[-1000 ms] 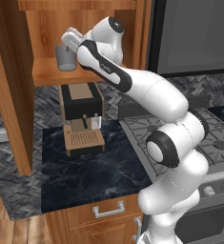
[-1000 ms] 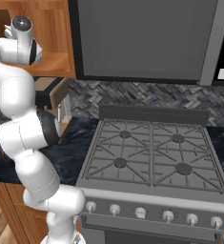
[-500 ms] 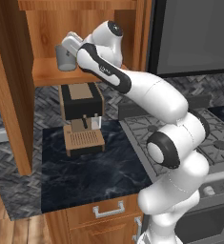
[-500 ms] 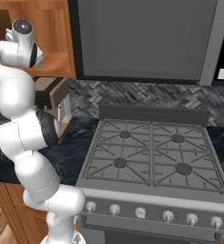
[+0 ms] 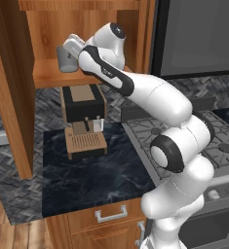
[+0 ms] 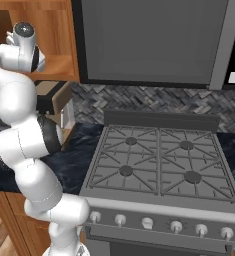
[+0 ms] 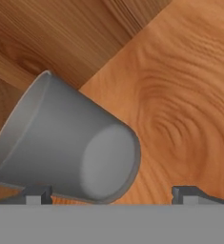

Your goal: There is a bowl on the dining counter. Grab a lemon wedge from the fridge and place it in the bowl. Then get the liquor bottle and glass cup from the cabinet and place them next to the bowl.

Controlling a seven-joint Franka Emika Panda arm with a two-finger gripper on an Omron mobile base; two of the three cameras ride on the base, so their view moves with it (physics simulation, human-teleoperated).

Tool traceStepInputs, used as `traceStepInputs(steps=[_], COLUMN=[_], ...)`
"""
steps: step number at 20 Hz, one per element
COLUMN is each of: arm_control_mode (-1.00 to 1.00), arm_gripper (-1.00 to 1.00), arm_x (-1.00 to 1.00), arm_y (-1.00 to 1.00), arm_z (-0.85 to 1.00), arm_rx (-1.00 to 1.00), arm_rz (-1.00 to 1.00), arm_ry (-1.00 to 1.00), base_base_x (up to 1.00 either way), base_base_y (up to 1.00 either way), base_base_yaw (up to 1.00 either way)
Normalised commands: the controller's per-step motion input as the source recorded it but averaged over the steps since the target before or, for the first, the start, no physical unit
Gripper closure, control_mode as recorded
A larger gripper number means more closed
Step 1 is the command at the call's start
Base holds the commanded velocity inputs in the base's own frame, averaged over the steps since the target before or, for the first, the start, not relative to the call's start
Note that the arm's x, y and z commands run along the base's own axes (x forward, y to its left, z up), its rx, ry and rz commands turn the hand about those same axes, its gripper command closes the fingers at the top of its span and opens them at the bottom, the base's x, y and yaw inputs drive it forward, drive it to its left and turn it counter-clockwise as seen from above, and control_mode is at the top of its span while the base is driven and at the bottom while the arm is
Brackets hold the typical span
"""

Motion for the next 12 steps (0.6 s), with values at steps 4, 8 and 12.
traceStepInputs(steps=[4, 8, 12], arm_control_mode=[-1.00, -1.00, -1.00], arm_gripper=[-1.00, -1.00, -1.00], arm_x=[-0.01, 0.00, 0.01], arm_y=[-0.19, -0.31, -0.25], arm_z=[0.32, 0.32, 0.26], arm_rx=[0.04, 0.06, 0.07], arm_rz=[0.00, 0.00, 0.00], arm_ry=[-0.06, -0.07, -0.01], base_base_x=[0.00, 0.00, 0.00], base_base_y=[0.00, 0.00, 0.00], base_base_yaw=[0.00, 0.00, 0.00])
